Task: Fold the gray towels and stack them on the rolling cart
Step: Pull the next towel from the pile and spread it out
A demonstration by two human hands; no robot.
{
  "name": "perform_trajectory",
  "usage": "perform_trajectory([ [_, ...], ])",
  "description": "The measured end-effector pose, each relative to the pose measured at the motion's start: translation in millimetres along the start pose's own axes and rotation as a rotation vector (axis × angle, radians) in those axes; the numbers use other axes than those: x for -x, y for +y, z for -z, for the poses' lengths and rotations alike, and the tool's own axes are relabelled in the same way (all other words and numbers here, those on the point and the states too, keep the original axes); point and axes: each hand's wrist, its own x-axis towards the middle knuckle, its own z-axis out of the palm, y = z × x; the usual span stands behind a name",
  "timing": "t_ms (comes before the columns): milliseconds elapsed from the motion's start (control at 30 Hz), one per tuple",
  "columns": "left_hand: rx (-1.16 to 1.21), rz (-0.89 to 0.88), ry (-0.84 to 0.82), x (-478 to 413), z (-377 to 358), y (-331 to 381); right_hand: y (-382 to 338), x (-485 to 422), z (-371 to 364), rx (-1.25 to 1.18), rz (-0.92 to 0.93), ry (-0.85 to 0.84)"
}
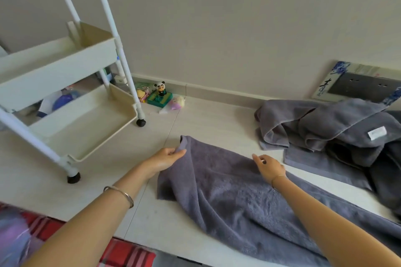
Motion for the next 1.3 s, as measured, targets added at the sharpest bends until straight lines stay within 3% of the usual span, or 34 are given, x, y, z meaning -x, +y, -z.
perform_trajectory([
  [133, -0.012, 0.055, -0.021, -14.3, -8.2, 1.2, -17.5, 3.5, 6.4, -0.184, -0.051, -0.199],
  [300, 0.007, -0.056, 0.058, -27.9, -14.9, -3.6, -28.0, 3.5, 4.9, -0.345, -0.108, -0.608],
  [433, -0.004, -0.096, -0.048, -30.4, -10.0, -11.5, -41.2, 14.1, 5.3, -0.642, -0.059, -0.812],
  [567, 0.013, -0.127, -0.053, -28.3, -7.0, -17.2, -63.8, 22.2, 1.1, -0.863, -0.066, -0.789],
  [767, 0.085, -0.152, -0.033, -23.0, -5.1, -21.9, -88.4, 34.3, -18.0, -0.677, -0.014, -0.81],
  [833, 0.076, -0.126, -0.001, -20.7, -6.2, -19.8, -92.0, 40.4, -27.4, -0.592, 0.02, -0.715],
  [967, 0.067, -0.143, 0.069, -19.9, -6.1, -24.7, -87.9, 44.1, -55.1, -0.184, 0.324, -0.353],
  [1033, 0.068, -0.146, 0.063, -16.8, -5.1, -30.1, -83.6, 49.0, -61.5, -0.204, 0.252, -0.193],
  [1133, 0.04, -0.139, 0.061, -13.5, -2.5, -40.1, -74.9, 54.1, -69.8, -0.236, 0.09, -0.197],
  [1300, -0.052, -0.15, 0.01, -4.5, 3.1, -55.8, -71.6, 58.6, -62.1, -0.393, 0.232, -0.261],
])
